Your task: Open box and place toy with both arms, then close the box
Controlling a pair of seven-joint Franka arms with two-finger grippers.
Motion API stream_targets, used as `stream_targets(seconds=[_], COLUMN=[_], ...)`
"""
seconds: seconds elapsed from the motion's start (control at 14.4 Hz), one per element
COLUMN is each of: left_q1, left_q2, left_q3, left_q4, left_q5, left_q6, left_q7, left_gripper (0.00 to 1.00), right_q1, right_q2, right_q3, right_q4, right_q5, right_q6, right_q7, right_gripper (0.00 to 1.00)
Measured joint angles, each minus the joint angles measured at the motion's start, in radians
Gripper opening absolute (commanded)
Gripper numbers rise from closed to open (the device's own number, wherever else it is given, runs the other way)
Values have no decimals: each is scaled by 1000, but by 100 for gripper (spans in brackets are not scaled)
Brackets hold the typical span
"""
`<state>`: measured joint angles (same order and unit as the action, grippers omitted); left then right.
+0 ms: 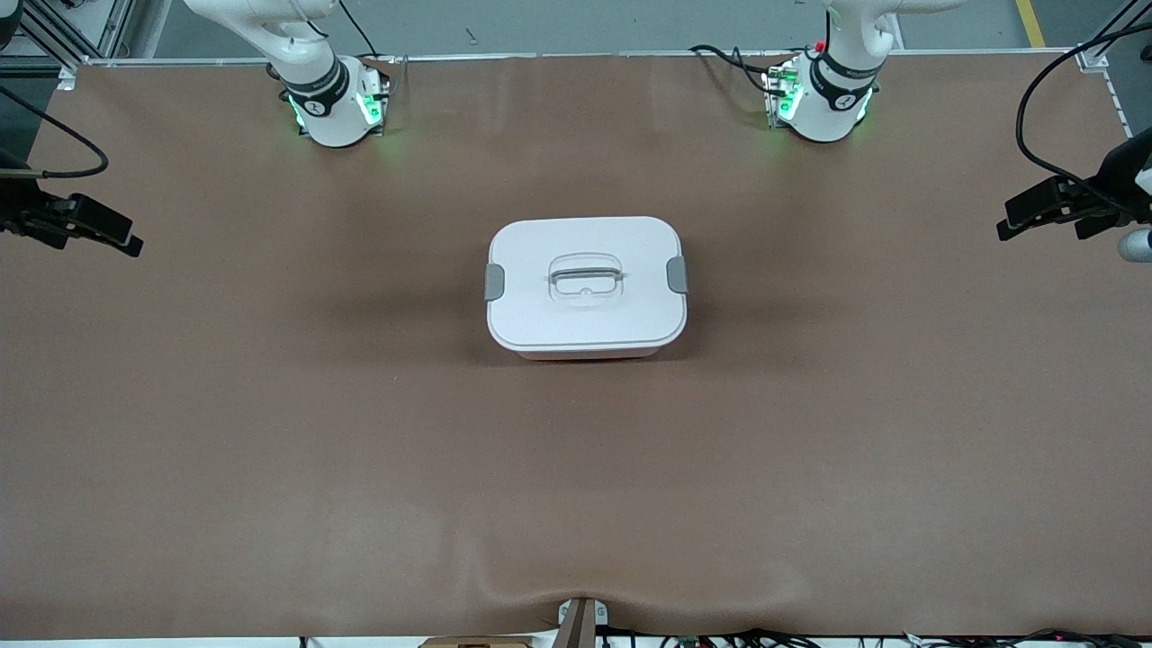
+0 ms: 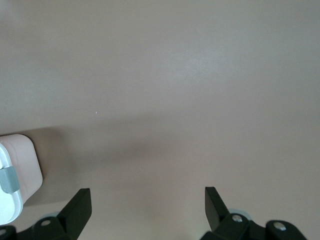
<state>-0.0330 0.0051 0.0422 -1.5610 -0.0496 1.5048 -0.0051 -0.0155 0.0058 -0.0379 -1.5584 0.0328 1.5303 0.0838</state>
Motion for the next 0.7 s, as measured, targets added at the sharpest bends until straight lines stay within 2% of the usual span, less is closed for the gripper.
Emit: stream_targets(seconds=[0.35,0.7], left_q1=[-3,3], left_q2=[0,0], left_q3=[-45,-40], left_q4=[0,0], left_q5=[0,0], left_q6=[0,0], left_q7=[-59,-61], left_gripper=[100,100], right_q1=[-2,-2], right_q2=[0,0], right_q3=[0,0], right_q4=[0,0], right_q5=[0,0], right_q6=[0,0], right_q7=[0,0], right_gripper=[100,100])
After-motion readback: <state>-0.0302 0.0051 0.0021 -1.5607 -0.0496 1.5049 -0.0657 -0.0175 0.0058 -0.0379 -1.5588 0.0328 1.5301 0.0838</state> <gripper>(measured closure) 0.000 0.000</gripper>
